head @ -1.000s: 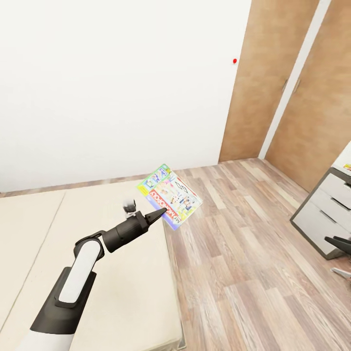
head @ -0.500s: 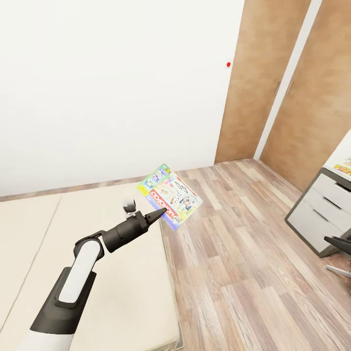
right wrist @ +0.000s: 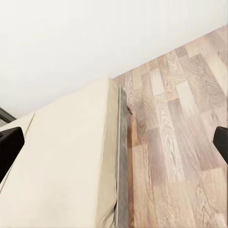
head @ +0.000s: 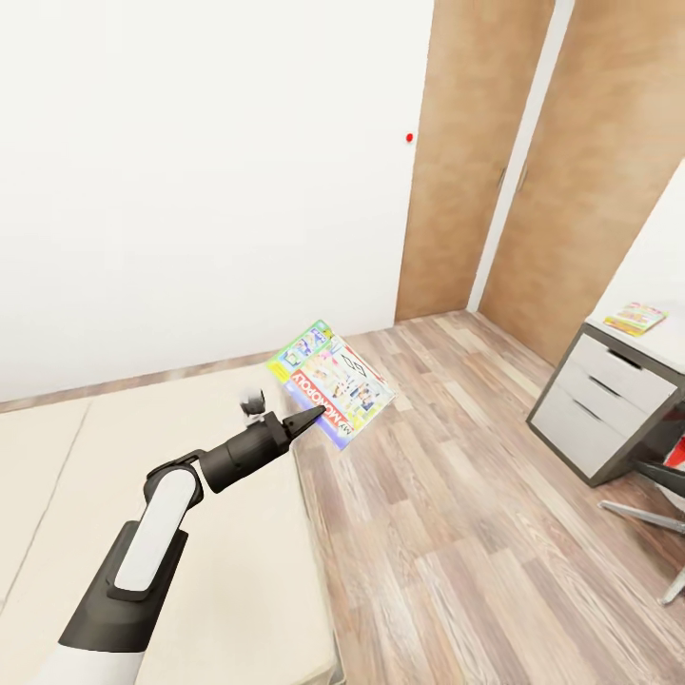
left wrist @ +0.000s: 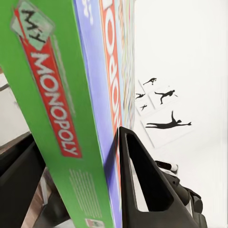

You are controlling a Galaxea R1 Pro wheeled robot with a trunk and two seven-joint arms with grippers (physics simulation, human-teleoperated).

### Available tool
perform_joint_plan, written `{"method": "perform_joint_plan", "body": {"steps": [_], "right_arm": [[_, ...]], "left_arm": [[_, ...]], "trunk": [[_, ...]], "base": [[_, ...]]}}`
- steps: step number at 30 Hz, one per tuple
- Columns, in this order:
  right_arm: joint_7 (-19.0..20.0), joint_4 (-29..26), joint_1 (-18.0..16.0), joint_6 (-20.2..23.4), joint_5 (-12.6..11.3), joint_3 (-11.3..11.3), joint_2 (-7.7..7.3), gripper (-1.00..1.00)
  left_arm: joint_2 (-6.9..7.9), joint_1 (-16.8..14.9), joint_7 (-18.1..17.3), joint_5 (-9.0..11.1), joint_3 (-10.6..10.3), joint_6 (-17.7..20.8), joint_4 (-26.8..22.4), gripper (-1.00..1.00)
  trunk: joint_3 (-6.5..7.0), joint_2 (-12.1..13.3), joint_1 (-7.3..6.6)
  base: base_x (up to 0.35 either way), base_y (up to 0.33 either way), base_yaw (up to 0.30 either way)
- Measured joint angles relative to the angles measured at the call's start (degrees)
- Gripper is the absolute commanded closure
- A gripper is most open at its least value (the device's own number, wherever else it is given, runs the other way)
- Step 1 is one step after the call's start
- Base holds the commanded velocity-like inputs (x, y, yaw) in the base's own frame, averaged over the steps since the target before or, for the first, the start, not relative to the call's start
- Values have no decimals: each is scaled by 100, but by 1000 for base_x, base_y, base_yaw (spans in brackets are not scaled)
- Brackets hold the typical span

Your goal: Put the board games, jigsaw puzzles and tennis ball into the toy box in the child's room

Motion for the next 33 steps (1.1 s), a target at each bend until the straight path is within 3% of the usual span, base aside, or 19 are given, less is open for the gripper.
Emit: {"method": "perform_joint_plan", "body": {"steps": [22,33], "right_arm": [[0,0,0,2,0,-7,-4,-100],[-12,2,1,0,22,8,-6,-100]], "left_arm": [[8,0,2,-1,2,-1,-3,100],[9,6,14,-16,8,-8,-4,100]], "trunk": [[564,884,-484],[639,886,-485]], "base": [[0,0,-190],[0,0,-157]]}}
